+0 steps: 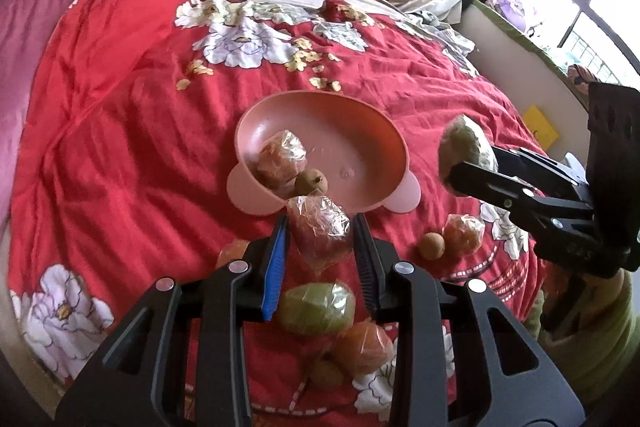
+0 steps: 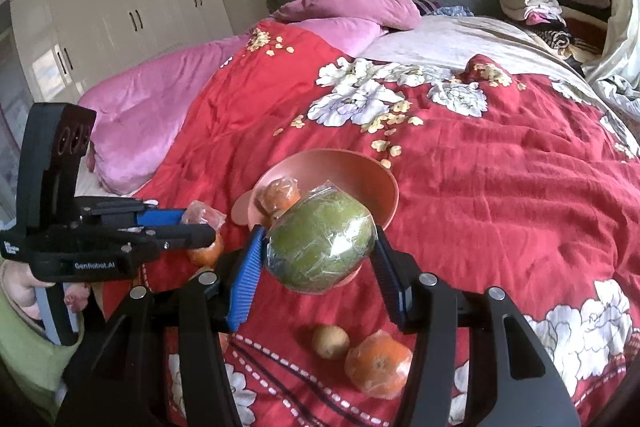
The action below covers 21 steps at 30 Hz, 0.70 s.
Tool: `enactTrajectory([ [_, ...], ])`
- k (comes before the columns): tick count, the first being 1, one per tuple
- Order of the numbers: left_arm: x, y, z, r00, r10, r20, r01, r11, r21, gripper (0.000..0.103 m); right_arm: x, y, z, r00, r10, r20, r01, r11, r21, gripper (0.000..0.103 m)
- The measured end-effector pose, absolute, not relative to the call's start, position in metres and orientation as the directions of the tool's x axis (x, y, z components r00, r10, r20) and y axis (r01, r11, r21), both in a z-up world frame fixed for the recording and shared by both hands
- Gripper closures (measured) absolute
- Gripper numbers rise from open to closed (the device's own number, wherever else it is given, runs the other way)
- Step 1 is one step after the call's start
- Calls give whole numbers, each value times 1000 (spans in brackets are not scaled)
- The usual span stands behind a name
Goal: Organize fruits
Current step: 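Lift both held fruits and carry them over the pink bowl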
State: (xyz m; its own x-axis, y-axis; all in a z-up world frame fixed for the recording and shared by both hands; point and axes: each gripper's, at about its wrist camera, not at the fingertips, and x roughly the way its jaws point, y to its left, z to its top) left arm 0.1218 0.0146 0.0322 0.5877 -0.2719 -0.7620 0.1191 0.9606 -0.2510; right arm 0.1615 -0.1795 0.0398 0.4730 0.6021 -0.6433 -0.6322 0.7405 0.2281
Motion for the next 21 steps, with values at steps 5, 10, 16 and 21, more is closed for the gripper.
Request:
enactTrajectory([
  [5,131,12,32,586,-280,-760,132,959,-252,79,172,-174,41,470,600,-647,-639,737,219,52],
  [10,141,6,31,579,-285,-764,159,958,-237,79,185,-169,42,453,605,-655,-650,727,221,52],
  [16,153,-1,26,562,-274,-780,186,961,-203,79,201,-161,39,427,600,-677,-665,715,215,52],
  [21,160,-6,24,542,-259,-800,206,963,-172,79,217,-156,37,401,598,-694,-677,704,215,52],
])
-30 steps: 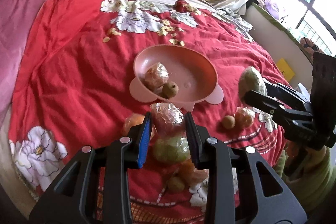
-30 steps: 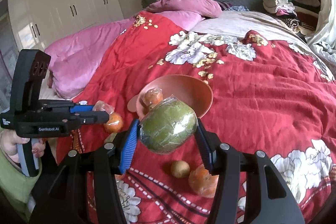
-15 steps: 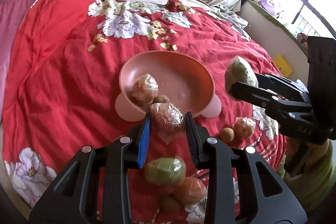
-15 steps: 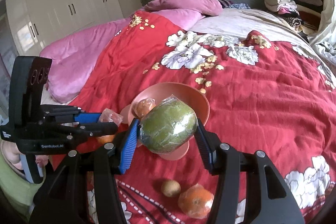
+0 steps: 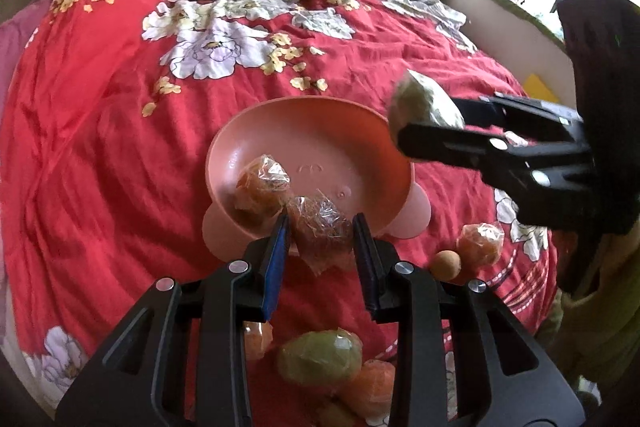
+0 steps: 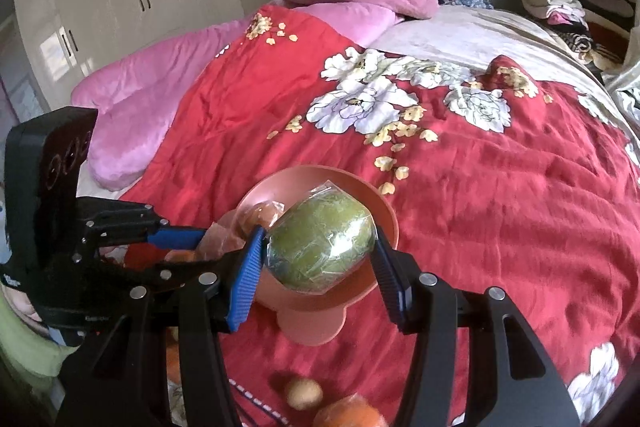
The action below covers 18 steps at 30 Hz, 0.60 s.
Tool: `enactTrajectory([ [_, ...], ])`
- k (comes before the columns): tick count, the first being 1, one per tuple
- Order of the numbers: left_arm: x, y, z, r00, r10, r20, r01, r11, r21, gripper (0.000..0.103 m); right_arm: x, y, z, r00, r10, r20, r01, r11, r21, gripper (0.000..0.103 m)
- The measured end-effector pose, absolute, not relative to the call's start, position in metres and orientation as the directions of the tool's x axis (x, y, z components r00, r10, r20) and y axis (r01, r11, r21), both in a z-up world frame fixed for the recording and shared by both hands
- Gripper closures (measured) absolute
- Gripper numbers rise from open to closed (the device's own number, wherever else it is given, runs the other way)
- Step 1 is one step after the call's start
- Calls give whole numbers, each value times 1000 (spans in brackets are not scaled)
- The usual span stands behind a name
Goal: Organize fruits
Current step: 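Lift both held fruits and carry them over the pink bowl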
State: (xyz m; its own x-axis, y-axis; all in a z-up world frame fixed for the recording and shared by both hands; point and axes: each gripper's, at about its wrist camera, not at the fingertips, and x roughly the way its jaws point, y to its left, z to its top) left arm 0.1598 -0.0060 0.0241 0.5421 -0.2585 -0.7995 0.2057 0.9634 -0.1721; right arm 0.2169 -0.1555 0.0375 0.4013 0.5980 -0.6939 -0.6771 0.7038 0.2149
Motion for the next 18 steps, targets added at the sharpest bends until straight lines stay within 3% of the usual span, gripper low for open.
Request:
enactTrajectory([
  [18,185,-28,13,491,-245,-836,241,960,-140,79,257,-142,24,287,599,-747,-733,639,231,52],
])
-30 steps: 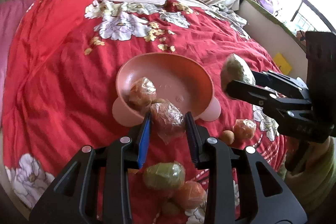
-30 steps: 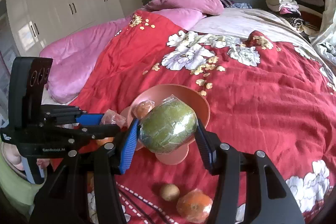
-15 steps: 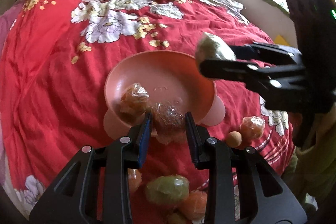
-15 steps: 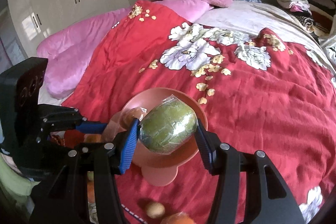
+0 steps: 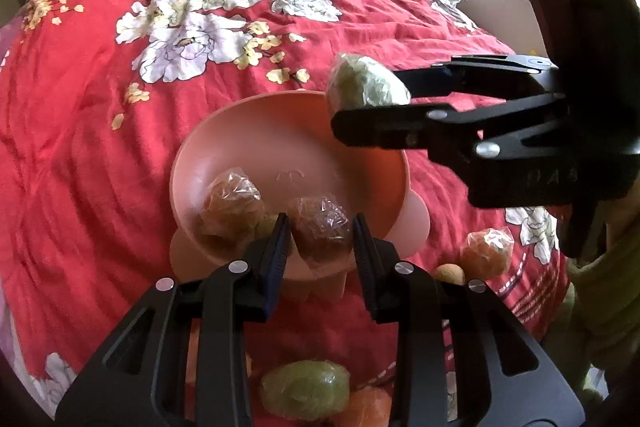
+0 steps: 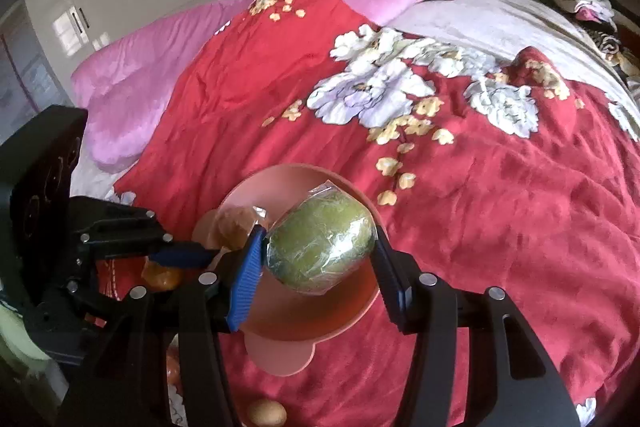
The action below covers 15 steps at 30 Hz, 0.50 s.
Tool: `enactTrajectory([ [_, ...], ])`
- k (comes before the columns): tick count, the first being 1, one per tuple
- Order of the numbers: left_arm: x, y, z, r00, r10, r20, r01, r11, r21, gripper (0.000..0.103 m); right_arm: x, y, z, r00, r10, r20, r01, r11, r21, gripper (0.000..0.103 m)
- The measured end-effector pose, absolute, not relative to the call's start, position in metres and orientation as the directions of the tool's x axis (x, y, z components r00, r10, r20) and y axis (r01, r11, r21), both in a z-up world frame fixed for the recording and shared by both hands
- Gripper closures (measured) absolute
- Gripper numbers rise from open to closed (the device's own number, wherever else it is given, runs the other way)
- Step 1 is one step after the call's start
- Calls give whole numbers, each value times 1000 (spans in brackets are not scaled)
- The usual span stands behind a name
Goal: Organize fruits
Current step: 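Lift both held fruits and carry them over the pink bowl, then open the right tool to drop the green fruit while the left tool releases its fruit into the bowl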
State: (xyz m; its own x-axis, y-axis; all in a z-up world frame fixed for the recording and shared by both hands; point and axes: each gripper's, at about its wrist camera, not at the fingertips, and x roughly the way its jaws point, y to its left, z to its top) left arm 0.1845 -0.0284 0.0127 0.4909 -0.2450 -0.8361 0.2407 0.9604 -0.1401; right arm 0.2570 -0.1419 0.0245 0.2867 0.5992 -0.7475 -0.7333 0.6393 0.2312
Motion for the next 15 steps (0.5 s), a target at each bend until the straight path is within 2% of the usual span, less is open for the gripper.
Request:
enactTrajectory([
  [15,189,-34,13,487,-245,-839,241,960,-141,79,267,-125,19,239,592,-770,-761,606,229,52],
])
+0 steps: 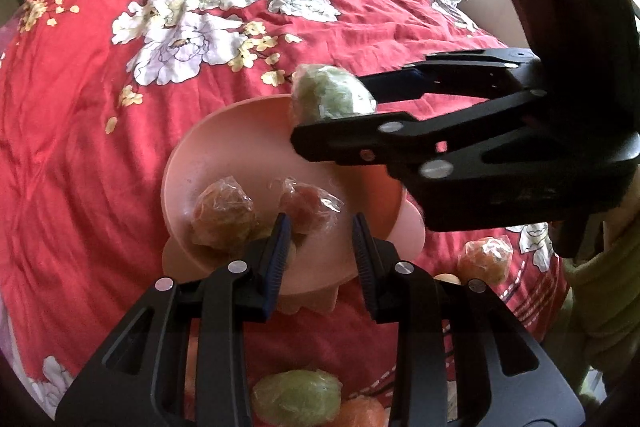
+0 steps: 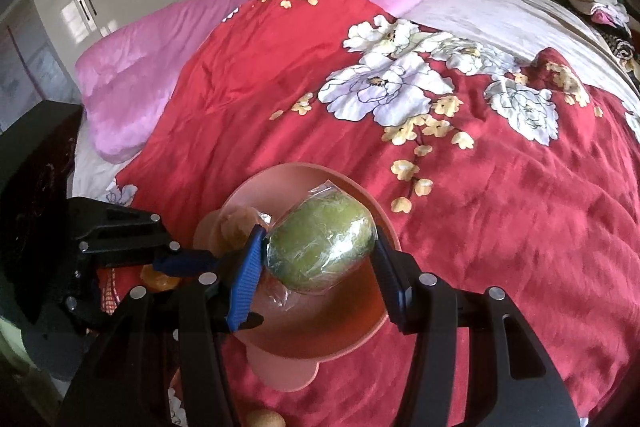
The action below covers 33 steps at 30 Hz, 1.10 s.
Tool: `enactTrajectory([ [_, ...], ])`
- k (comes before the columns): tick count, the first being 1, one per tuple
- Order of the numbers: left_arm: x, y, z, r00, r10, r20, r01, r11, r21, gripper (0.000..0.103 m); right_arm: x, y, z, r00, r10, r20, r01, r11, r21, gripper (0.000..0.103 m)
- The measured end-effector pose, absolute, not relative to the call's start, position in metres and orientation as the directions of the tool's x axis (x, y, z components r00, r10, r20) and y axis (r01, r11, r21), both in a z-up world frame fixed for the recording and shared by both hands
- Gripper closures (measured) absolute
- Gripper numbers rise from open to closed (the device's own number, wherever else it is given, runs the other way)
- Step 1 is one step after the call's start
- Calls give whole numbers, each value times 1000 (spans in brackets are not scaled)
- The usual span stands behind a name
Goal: Organize fruits
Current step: 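Open the right tool to drop the green fruit while the left tool releases its fruit into the bowl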
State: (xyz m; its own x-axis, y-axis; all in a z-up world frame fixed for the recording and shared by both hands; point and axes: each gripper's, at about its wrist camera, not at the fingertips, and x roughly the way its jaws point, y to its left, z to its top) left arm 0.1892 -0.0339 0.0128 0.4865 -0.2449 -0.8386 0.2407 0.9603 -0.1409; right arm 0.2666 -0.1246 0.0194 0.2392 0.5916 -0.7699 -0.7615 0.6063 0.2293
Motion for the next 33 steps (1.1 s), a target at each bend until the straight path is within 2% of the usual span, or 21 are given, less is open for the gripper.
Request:
enactTrajectory([
  [19,188,-30,11,484,-248,-839,234,961,-149,79,270,-108,-3,214,530,-821,-761,617,200,50],
  [30,188,-28,13,494,-247,-834,220,963,-156,78,270,-113,4,227,548,-805,-759,618,205,50],
  [33,186,-26,13,501,-239,-832,207,966,-154,69,270,-118,9,233,562,-794,-755,619,217,48],
])
